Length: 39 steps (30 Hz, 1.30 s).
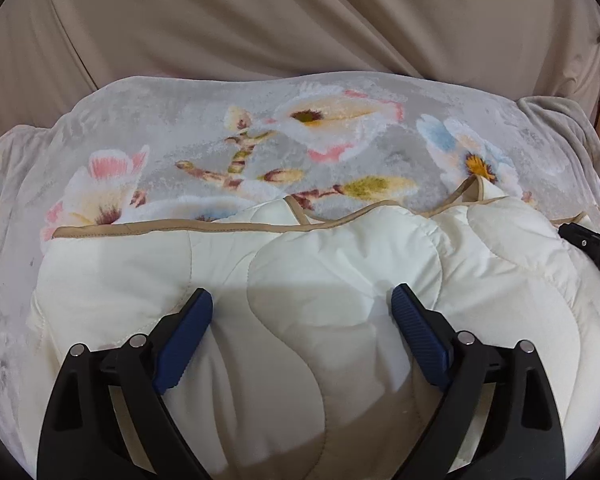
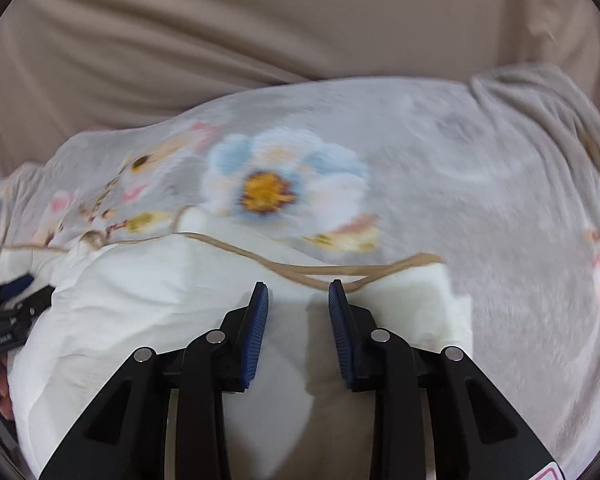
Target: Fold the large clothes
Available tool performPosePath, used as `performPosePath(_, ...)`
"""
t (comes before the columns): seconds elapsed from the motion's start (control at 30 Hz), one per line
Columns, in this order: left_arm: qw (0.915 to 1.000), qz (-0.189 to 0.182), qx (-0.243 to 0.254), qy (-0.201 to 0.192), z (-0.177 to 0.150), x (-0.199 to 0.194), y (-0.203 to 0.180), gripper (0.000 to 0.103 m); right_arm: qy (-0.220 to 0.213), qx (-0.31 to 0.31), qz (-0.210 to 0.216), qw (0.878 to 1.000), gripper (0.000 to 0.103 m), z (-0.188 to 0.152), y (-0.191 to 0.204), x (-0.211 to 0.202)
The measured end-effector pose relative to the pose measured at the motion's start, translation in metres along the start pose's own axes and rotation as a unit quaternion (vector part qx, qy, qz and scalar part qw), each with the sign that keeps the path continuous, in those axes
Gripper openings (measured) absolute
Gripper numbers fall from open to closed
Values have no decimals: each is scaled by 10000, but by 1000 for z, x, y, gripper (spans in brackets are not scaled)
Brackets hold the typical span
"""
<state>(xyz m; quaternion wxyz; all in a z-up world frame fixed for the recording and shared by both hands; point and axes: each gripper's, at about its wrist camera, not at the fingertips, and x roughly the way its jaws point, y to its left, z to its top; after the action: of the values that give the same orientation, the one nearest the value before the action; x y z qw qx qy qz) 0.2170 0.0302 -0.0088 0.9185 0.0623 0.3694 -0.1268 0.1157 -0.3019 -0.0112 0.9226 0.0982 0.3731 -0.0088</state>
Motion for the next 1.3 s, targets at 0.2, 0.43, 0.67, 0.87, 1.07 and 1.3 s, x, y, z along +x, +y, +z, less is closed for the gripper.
performPosePath(0.2, 10000, -48, -62, -16, -2, 4, 2, 91, -9, -85, -191, 9998, 27, -5, 4, 8)
performPosePath(0.43, 9997, -159, -181, 32, 1, 4, 6, 91, 109, -13, -86, 9999, 29, -2, 0, 11)
performPosePath(0.67, 9970, -58, -532, -561, 18, -72, 63, 96, -653, -96, -244, 9975, 59, 2, -4, -61)
performPosePath(0.87, 9921, -73, -1247, -70, 20, -66, 135, 98, -269, 77, -205, 9994, 69, -1, -26, -62)
performPosePath(1.07, 9801, -621, -1797, 574, -8, -23, 149, 55, 317, 434, 16, 9986, 20, -15, -31, -31)
performPosePath(1.3, 9759, -1250, -1756, -334, -11, -109, 140, 9, -1342, -293, 918, 9863, 8, -29, 5, -160)
